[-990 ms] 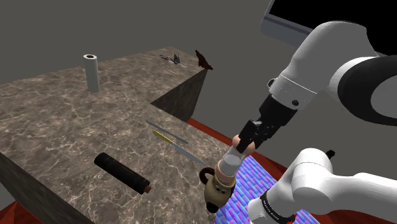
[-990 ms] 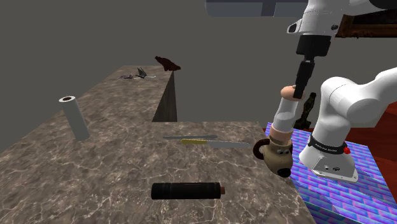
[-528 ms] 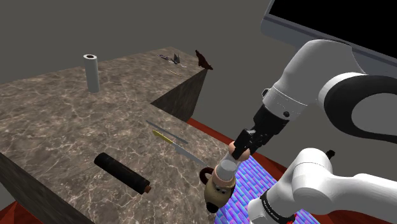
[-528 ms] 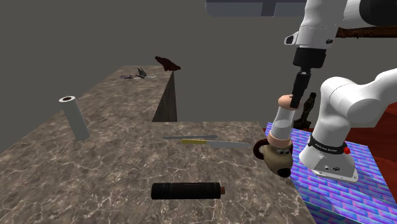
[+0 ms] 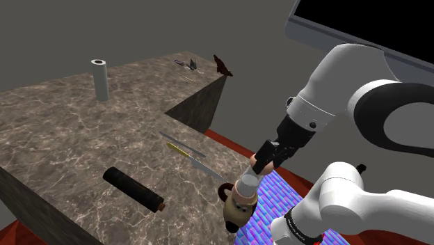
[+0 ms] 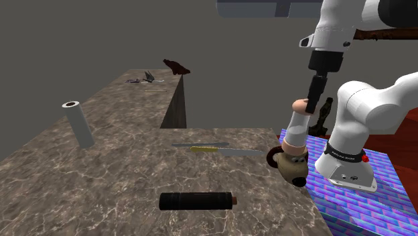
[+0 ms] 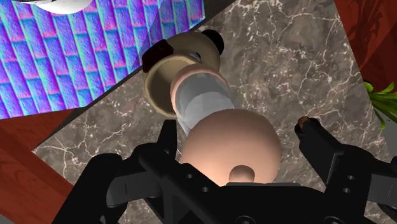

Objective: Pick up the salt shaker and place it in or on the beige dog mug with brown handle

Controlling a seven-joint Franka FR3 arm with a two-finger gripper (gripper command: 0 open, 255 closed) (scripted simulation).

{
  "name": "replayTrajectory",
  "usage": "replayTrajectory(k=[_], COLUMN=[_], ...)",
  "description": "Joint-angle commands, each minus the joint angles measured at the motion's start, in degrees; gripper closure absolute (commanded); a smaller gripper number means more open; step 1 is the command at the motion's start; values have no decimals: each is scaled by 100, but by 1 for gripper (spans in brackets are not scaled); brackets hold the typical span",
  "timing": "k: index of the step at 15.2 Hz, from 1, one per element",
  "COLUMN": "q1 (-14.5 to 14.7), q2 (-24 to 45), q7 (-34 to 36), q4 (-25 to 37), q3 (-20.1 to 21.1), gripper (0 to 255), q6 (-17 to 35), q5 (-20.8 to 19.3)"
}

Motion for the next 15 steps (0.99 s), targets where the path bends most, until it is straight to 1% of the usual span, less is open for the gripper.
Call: replayTrajectory(k=[1,4,8,15], q1=[0,2,-103,-102], q2=[4,-9,168,168], q7=[0,-1,31,31], q4=[-2,-10,755,755], q3=[1,-2,-281,-282], gripper=[0,0,0,0], q6=[0,-5,-608,-607], q5=[0,-1,-262,-262])
